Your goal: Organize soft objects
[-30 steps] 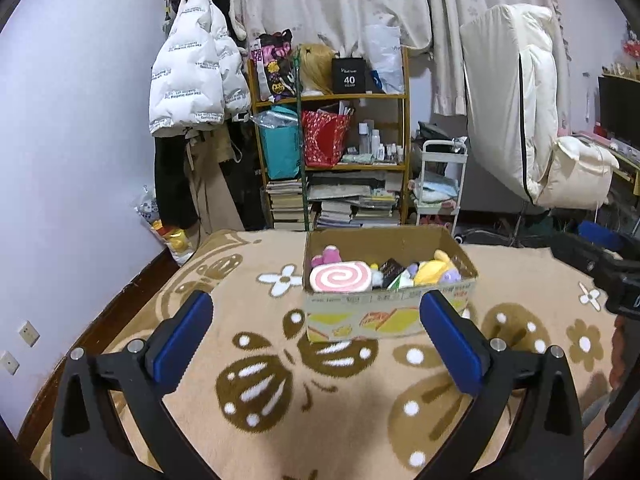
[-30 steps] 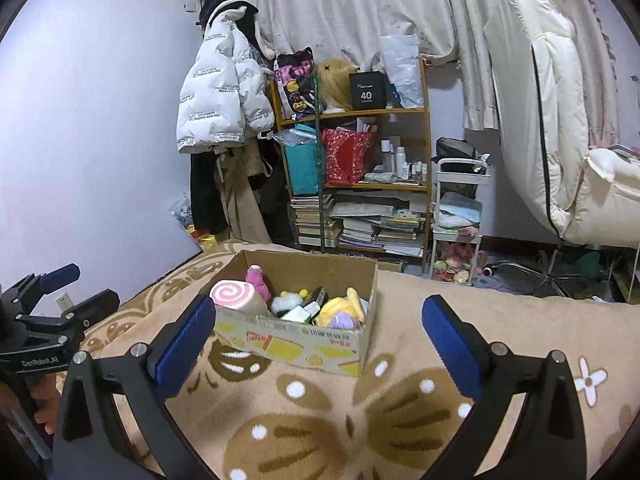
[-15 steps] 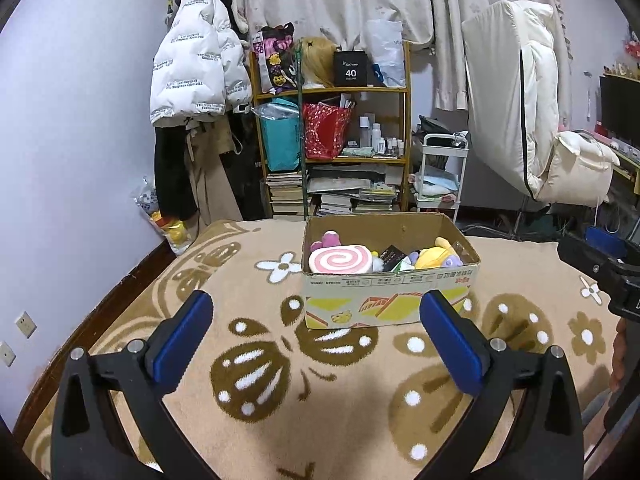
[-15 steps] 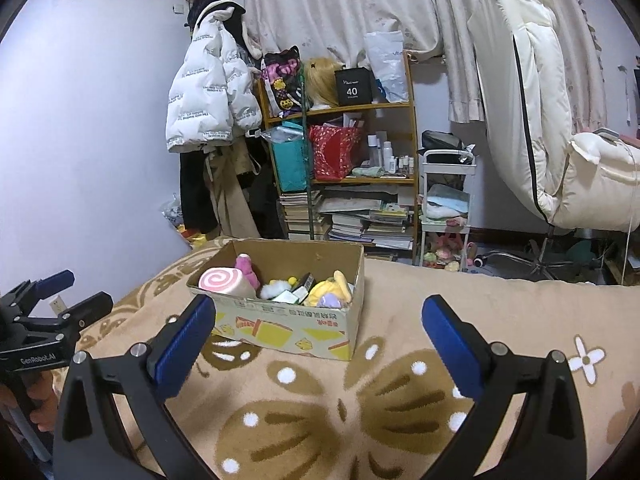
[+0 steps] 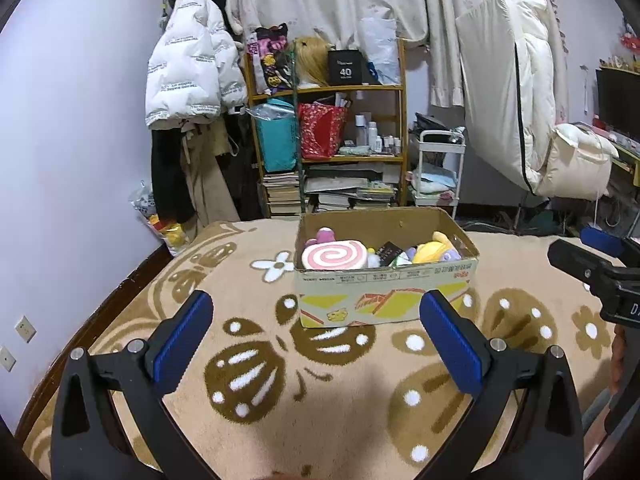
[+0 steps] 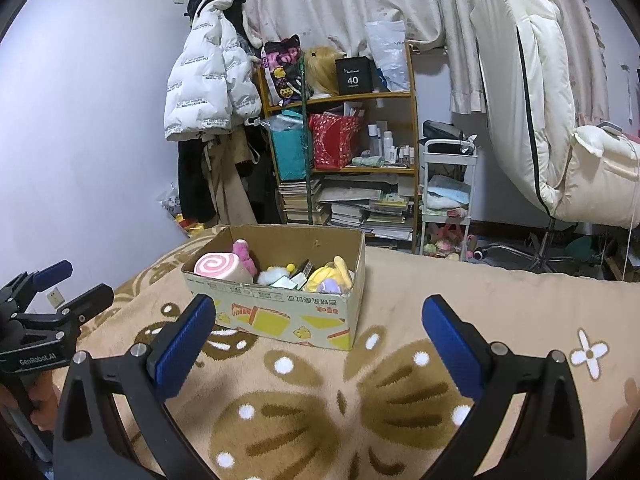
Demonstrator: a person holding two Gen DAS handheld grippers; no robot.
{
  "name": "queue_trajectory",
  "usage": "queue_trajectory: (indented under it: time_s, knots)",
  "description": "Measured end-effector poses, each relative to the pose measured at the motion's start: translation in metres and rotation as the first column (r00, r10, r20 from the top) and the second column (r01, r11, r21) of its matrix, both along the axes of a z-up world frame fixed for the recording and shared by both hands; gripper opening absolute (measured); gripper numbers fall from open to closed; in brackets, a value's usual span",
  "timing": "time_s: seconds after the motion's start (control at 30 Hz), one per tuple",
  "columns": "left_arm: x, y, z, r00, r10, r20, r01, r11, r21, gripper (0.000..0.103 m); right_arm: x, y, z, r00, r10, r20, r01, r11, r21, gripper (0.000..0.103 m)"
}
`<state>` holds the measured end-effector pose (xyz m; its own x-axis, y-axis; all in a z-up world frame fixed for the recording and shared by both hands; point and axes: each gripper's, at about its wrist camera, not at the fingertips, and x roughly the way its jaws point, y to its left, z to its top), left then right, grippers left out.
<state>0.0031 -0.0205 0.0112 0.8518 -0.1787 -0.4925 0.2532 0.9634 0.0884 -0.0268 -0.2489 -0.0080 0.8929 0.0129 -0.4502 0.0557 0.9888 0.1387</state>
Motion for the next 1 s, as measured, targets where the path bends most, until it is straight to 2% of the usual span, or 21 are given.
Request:
queue_trajectory:
  time_s: [0.33, 1.0]
  knots:
    - [0.0012, -0.0061, -0.0074, 1.000, -0.014, -0.008, 0.014, 1.000, 0.026, 0.102, -0.0019, -0.0009, -0.0026, 1.000, -0.010, -0.006, 0.010, 1.000, 0.004, 0.103]
    - [0.0011, -0.0048, -0.0094, 1.000, -0.014, -0.018, 0.015, 1.000, 0.022, 0.102, -0.0033, -0.0014, -0.0080, 1.000, -0.020, -0.013, 0.020, 1.000, 0.009, 0.103]
